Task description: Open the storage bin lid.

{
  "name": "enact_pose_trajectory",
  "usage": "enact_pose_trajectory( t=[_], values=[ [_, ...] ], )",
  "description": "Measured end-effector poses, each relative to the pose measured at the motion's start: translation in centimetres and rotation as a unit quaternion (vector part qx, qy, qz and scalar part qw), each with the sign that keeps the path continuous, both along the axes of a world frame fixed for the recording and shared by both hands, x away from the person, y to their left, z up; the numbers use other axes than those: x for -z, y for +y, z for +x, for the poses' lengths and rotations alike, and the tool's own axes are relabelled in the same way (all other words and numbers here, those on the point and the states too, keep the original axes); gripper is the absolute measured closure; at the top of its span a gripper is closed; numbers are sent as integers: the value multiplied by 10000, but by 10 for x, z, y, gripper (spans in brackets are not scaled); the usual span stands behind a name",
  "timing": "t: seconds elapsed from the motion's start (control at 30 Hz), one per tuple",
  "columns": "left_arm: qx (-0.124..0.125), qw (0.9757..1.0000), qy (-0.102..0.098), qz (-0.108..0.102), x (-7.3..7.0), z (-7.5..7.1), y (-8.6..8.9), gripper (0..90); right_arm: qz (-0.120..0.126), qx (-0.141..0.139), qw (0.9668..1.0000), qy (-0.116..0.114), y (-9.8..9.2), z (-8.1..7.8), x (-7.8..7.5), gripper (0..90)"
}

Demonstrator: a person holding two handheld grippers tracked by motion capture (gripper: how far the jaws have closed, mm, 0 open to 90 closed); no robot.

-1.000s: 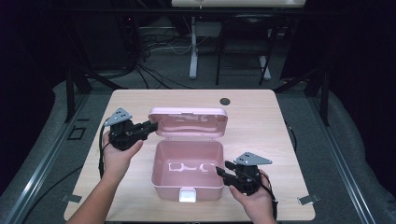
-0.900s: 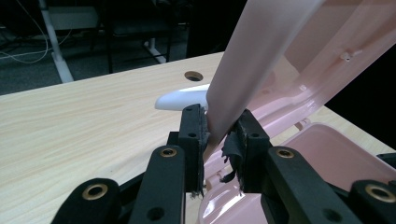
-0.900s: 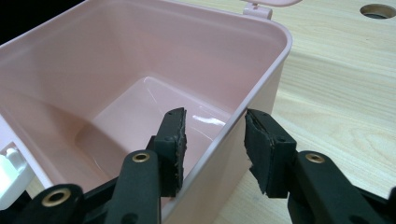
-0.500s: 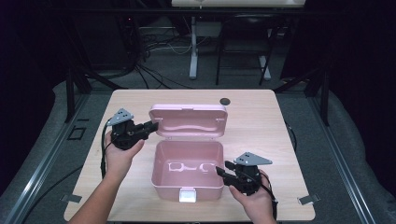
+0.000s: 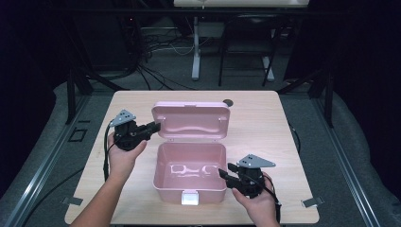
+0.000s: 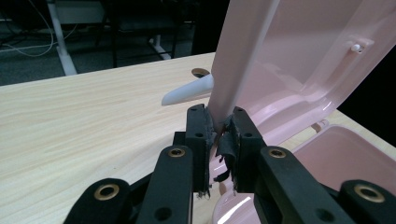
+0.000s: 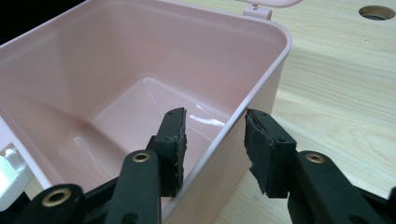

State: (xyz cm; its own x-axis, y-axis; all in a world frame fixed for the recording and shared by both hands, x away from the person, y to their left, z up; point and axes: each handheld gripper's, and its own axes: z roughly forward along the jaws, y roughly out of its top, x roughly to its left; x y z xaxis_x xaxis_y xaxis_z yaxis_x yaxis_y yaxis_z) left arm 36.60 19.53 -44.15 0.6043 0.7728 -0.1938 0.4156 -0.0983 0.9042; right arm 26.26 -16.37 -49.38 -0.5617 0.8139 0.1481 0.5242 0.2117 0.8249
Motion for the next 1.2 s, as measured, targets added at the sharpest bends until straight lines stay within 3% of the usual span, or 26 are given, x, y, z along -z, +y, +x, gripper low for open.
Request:
enact_pose_trajectory(
  t=[1.2],
  values=[
    [-140,9988,429,181,-4,20,0,848,23,-6,10000,-6,2,1,1,593]
  ],
)
